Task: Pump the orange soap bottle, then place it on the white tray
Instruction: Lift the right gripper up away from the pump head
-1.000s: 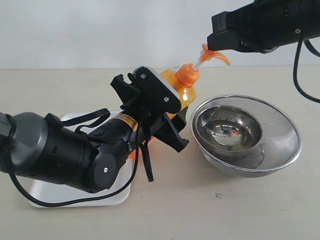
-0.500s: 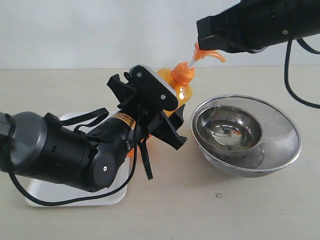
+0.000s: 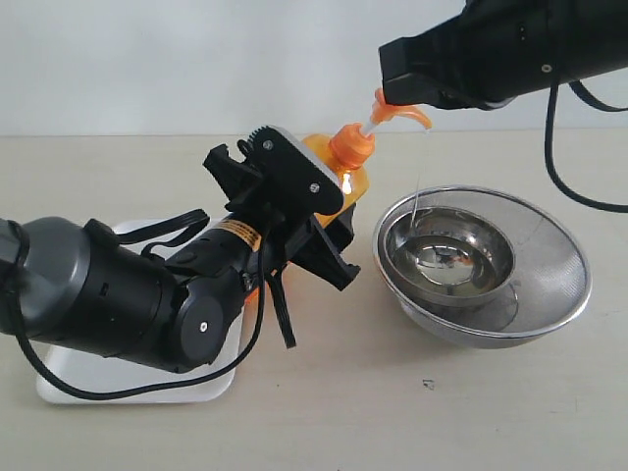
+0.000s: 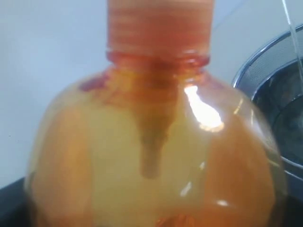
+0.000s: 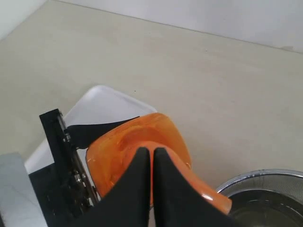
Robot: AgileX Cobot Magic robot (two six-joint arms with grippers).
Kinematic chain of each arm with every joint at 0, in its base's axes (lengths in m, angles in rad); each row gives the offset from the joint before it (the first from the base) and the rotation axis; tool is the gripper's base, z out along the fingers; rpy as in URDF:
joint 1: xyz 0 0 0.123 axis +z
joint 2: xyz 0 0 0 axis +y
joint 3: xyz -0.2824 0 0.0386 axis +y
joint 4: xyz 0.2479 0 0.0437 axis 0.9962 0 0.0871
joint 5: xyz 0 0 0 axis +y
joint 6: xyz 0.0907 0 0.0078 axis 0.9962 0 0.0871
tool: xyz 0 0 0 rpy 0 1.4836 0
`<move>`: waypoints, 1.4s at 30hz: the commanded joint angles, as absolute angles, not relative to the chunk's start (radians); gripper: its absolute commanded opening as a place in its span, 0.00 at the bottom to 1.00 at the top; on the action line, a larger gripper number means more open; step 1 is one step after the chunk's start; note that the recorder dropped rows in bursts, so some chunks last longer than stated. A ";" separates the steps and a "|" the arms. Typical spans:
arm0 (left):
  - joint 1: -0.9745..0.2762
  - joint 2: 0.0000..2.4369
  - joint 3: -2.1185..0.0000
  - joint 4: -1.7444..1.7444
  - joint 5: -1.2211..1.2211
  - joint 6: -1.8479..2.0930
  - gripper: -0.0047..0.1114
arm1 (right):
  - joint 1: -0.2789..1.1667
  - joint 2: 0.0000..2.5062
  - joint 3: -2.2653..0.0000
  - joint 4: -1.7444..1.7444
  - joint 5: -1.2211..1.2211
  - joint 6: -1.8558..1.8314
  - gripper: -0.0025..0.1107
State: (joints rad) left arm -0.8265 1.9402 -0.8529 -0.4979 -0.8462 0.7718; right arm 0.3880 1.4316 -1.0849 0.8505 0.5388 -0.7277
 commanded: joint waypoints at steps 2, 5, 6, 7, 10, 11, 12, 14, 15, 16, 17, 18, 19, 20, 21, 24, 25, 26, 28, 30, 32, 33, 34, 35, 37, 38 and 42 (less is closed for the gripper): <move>-0.848 1.939 -0.861 -0.423 -0.863 0.742 0.08 | 0.406 1.476 -1.059 0.815 0.651 -0.742 0.02; -0.848 1.939 -0.861 -0.424 -0.863 0.738 0.08 | 0.406 1.472 -1.059 0.815 0.636 -0.742 0.02; -0.848 1.939 -0.861 -0.424 -0.863 0.733 0.08 | 0.406 1.468 -1.059 0.813 0.624 -0.742 0.02; -0.848 1.939 -0.861 -0.424 -0.863 0.733 0.08 | 0.406 1.463 -1.059 0.809 0.615 -0.742 0.02; -0.848 1.939 -0.861 -0.423 -0.866 0.733 0.08 | 0.406 1.435 -1.059 0.809 0.585 -0.742 0.02; -0.848 1.939 -0.861 -0.423 -0.866 0.733 0.08 | 0.406 1.427 -1.059 0.809 0.577 -0.742 0.02; -0.848 1.939 -0.861 -0.423 -0.866 0.733 0.08 | 0.406 1.417 -1.059 0.807 0.570 -0.742 0.02; -0.848 1.939 -0.861 -0.423 -0.866 0.733 0.08 | 0.406 1.399 -1.059 0.807 0.557 -0.742 0.02; -0.848 1.939 -0.861 -0.423 -0.866 0.733 0.08 | 0.406 1.388 -1.059 0.807 0.552 -0.742 0.02; -0.848 1.939 -0.861 -0.423 -0.866 0.733 0.08 | 0.406 1.377 -1.059 0.803 0.548 -0.740 0.02; -0.848 1.939 -0.861 -0.423 -0.866 0.733 0.08 | 0.406 1.368 -1.059 0.801 0.543 -0.735 0.02; -0.848 1.939 -0.861 -0.423 -0.866 0.733 0.08 | 0.406 1.358 -1.059 0.801 0.539 -0.730 0.02; -0.848 1.939 -0.861 -0.423 -0.866 0.733 0.08 | 0.406 1.347 -1.059 0.801 0.537 -0.730 0.02; -0.848 1.939 -0.861 -0.423 -0.866 0.733 0.08 | 0.406 1.337 -1.059 0.801 0.532 -0.730 0.02; -0.848 1.939 -0.861 -0.423 -0.866 0.733 0.08 | 0.406 1.327 -1.059 0.799 0.527 -0.730 0.02; -0.848 1.939 -0.861 -0.423 -0.866 0.733 0.08 | 0.402 1.300 -1.059 0.794 0.516 -0.720 0.02; -0.848 1.939 -0.861 -0.423 -0.868 0.733 0.08 | 0.399 1.291 -1.059 0.793 0.516 -0.718 0.02; -0.848 1.939 -0.861 -0.423 -0.868 0.733 0.08 | 0.395 1.286 -1.059 0.789 0.513 -0.714 0.02; -0.848 1.939 -0.861 -0.423 -0.868 0.733 0.08 | 0.380 1.266 -1.059 0.784 0.511 -0.707 0.02; -0.848 1.939 -0.861 -0.423 -0.868 0.733 0.08 | 0.368 1.255 -1.059 0.776 0.511 -0.697 0.02; -0.848 1.939 -0.861 -0.423 -0.868 0.733 0.08 | 0.353 1.247 -1.059 0.762 0.511 -0.685 0.02; -0.848 1.939 -0.861 -0.423 -0.868 0.733 0.08 | 0.347 1.247 -1.059 0.760 0.511 -0.685 0.02; -0.848 1.939 -0.861 -0.423 -0.868 0.733 0.08 | 0.346 1.245 -1.059 0.762 0.511 -0.685 0.02; -0.848 1.939 -0.861 -0.423 -0.868 0.733 0.08 | 0.346 1.245 -1.059 0.762 0.511 -0.685 0.02; -0.848 1.939 -0.861 -0.423 -0.868 0.733 0.08 | 0.346 1.245 -1.059 0.762 0.511 -0.685 0.02; -0.848 1.939 -0.861 -0.423 -0.868 0.733 0.08 | 0.346 1.247 -1.059 0.762 0.511 -0.685 0.02; -0.848 1.939 -0.861 -0.421 -0.867 0.733 0.08 | 0.346 1.259 -1.059 0.764 0.511 -0.685 0.02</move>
